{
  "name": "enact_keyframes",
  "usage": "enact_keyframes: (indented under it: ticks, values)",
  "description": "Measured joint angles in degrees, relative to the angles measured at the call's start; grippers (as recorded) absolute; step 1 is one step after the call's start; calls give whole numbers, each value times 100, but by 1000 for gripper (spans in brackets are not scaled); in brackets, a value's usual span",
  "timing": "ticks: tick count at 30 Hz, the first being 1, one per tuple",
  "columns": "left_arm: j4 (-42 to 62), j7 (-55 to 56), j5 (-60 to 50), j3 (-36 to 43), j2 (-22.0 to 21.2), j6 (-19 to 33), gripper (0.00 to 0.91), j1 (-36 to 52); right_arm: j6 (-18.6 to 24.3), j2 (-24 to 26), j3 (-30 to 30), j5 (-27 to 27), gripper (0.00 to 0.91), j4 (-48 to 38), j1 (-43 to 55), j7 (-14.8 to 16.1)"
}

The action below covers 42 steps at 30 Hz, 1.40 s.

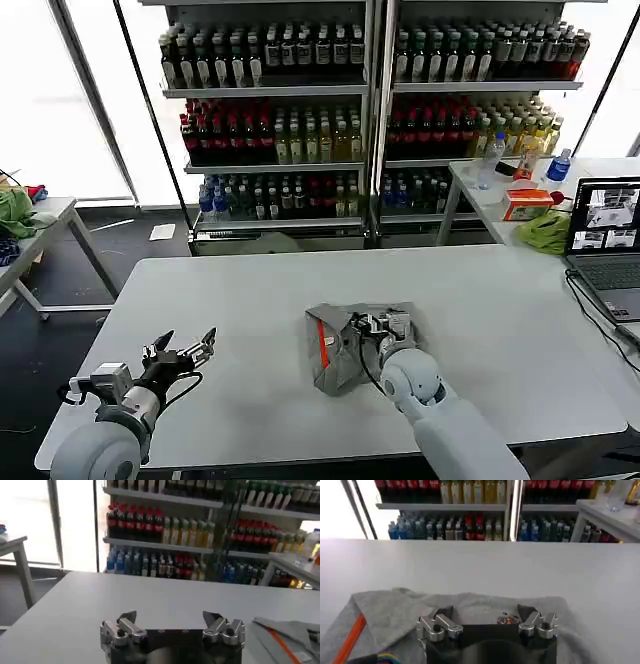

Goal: Fold and organize the clothes.

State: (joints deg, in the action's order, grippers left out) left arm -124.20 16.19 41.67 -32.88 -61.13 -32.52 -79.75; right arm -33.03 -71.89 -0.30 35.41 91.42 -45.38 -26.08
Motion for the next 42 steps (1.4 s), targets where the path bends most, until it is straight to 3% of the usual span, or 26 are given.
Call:
enact_keyframes:
  ticks: [8, 17, 29, 42]
  values:
    - [-45, -1, -19, -46, -35, 21, 907, -6, 47, 26, 81, -143, 907, 87, -53, 66]
    - [-147, -81, -192, -126, -205, 185, 907, -4, 167, 239, 464, -655, 907, 794, -226, 49]
    - [3, -98, -626, -163, -340, 591, 907, 124, 313, 594, 1577, -1059, 907, 1965, -1104, 44]
    - [139, -64, -838, -118, -288, 742, 907, 199, 421, 733, 2626, -906, 907, 2617, -1984, -93]
